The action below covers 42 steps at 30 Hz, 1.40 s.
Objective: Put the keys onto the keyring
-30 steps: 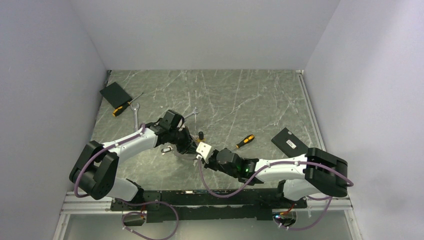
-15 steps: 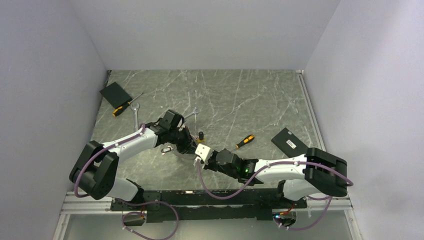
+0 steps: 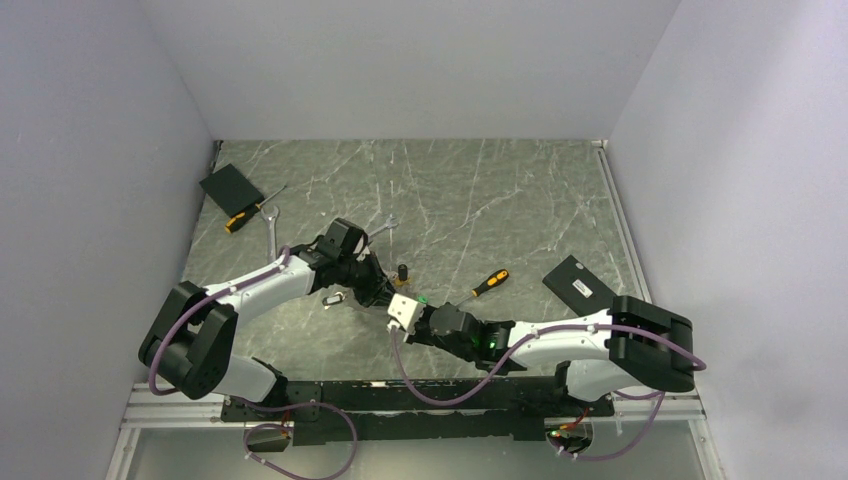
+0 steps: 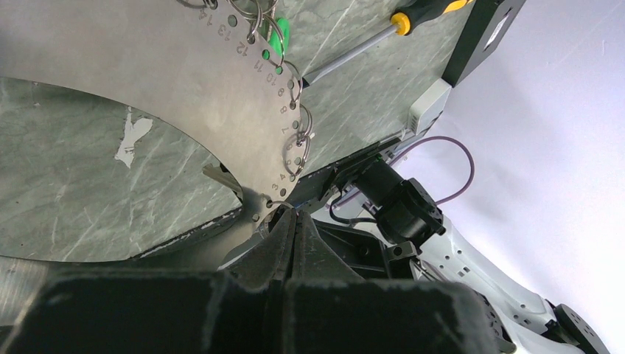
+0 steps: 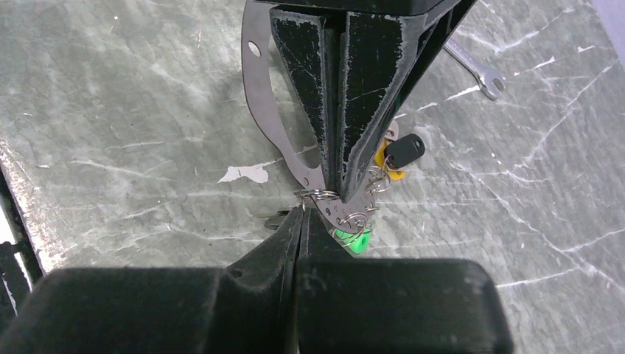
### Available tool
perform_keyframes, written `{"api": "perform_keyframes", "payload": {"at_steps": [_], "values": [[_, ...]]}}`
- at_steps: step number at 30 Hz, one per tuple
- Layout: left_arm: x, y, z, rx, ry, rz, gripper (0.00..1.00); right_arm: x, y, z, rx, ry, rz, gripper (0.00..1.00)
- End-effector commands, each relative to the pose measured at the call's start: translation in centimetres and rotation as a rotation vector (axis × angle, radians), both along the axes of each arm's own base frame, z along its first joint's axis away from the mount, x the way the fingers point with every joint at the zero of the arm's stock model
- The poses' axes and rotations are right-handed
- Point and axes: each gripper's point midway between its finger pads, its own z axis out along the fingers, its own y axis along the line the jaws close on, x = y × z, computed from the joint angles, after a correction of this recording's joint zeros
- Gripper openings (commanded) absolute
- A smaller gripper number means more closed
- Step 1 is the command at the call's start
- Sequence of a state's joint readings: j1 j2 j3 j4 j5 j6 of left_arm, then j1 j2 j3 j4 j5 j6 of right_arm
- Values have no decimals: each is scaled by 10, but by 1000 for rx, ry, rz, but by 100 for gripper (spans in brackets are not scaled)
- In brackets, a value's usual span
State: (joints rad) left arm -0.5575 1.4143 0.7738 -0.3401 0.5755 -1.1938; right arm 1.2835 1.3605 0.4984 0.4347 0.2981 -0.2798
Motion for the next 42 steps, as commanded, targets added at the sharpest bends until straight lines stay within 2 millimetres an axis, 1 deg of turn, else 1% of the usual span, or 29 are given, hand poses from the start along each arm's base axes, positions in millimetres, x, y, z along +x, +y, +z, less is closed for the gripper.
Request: {"api": "perform_keyframes", "payload": {"at_steps": [1,13,19,24,27,30,31,32,34,36,37,39,42], "values": [[6,-5,12,-46,-20,7,0,1,6,12,19,-49,-5,0],[4,-1,7,-39,-11,20,0,-5,8,14,0,-81,5,0],[4,-1,8,-42,-17,22,0,1,7,18,-2,-106,-30,0],[4,1,8,-34,-30,18,0,11,-4,22,22,-113,-124,0],[5,2,8,-25,-107,-37,0,8,-14,23,66,-72,-160,0],[6,20,0,103,-187,-76,0,5,-24,23,113,-14,-201,0],[8,25,1,129,-215,-77,3,4,-28,23,128,2,-216,0],[8,30,0,158,-243,-84,9,3,-32,24,141,14,-226,0],[7,36,1,188,-311,-117,25,0,-39,26,169,42,-241,0],[3,38,0,208,-366,-159,38,-2,-46,30,203,63,-257,0],[0,38,-2,222,-386,-178,43,-3,-49,31,216,73,-267,0],[-8,33,-7,245,-422,-234,48,-3,-56,31,228,78,-284,0],[-13,26,-16,295,-437,-281,50,-3,-62,32,272,109,-322,0]]}}
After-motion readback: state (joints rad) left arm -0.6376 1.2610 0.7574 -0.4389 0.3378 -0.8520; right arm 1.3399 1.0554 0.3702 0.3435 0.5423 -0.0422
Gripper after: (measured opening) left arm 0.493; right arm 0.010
